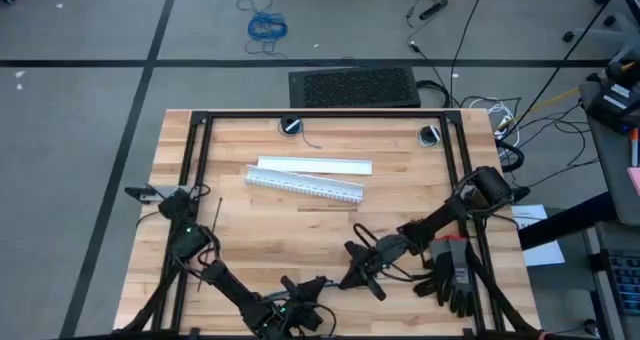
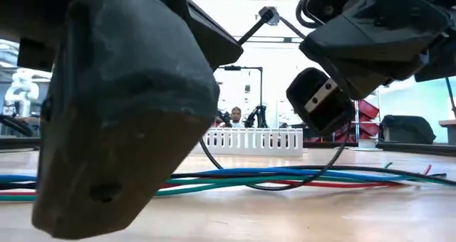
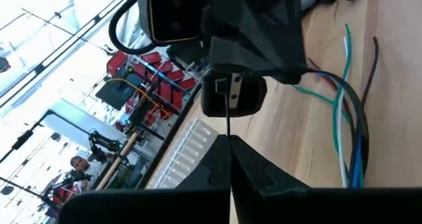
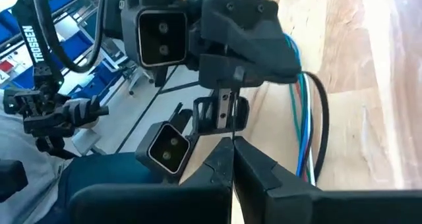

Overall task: Ziptie cables
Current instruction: Wrap the cable wire using a zip tie

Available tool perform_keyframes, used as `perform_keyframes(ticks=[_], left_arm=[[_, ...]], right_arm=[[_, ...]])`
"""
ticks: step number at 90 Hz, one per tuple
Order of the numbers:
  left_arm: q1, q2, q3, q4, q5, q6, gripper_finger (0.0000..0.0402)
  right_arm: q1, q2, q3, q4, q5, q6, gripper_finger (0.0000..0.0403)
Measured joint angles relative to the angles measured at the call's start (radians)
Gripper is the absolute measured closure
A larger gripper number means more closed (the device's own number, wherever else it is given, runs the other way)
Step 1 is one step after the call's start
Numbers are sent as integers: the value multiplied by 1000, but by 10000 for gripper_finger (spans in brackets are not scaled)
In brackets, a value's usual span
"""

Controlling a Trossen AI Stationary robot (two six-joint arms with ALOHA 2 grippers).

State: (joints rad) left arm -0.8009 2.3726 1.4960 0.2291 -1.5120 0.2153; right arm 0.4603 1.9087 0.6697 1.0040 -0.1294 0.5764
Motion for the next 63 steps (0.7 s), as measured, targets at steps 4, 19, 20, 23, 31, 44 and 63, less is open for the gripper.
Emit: perform_keyframes(ticks=[4, 19, 20, 23, 31, 44, 63], left_arm=[[0, 0, 0, 0, 0, 0, 402], [0, 0, 0, 0, 0, 0, 402], [0, 0, 0, 0, 0, 0, 402], [0, 0, 0, 0, 0, 0, 402], [0, 0, 0, 0, 0, 0, 402], [2, 0, 0, 0, 0, -1, 402], [8, 0, 0, 0, 0, -1, 402]], right_arm=[[-1, 0, 0, 0, 0, -1, 403], [-9, 0, 0, 0, 1, -10, 403], [-9, 0, 0, 1, 2, -11, 403], [-10, 0, 0, 7, 3, -14, 403], [-10, 0, 1, 20, 3, -20, 403], [-10, 0, 1, 18, 3, -27, 403], [-10, 0, 1, 17, 3, -31, 403]])
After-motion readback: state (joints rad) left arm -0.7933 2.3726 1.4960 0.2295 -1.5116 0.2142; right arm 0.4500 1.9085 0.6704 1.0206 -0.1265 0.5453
